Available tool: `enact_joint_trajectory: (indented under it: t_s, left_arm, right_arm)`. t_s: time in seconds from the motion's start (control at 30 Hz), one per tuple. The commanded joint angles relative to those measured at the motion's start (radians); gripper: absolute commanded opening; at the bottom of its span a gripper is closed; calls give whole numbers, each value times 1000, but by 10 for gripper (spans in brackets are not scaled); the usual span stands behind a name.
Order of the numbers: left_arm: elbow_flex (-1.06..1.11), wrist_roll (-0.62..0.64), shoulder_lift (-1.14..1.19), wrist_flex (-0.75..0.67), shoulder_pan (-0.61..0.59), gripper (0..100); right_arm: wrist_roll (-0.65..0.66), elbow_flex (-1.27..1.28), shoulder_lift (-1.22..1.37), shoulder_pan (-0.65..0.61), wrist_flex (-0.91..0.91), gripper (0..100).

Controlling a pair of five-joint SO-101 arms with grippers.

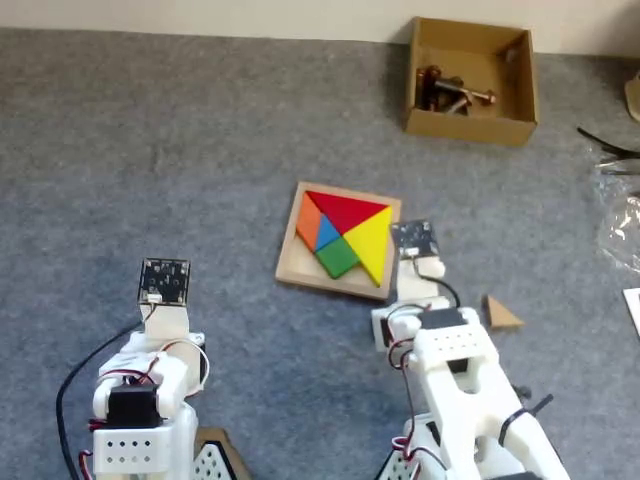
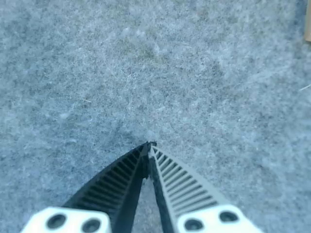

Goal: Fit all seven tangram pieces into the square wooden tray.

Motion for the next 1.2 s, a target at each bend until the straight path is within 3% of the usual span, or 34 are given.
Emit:
enact_joint_trajectory:
  t_s: [0.0, 0.23, 0.43, 0.8, 1.17]
  left_arm:
    - [22, -6, -5, 8, -13, 7]
    - [22, -6, -5, 8, -13, 7]
    - [22, -6, -5, 8, -13, 7]
    - [22, -6, -5, 8, -13, 7]
    - [22, -6, -5, 8, -13, 7]
  right_arm:
    - [-9, -104, -13, -25, 116, 4]
    - [-8, -252, -12, -25, 275, 4]
    - [-8, -332, -2, -27, 285, 4]
    - [-11, -516, 24, -139, 280, 4]
    - [-64, -773, 271, -263, 367, 4]
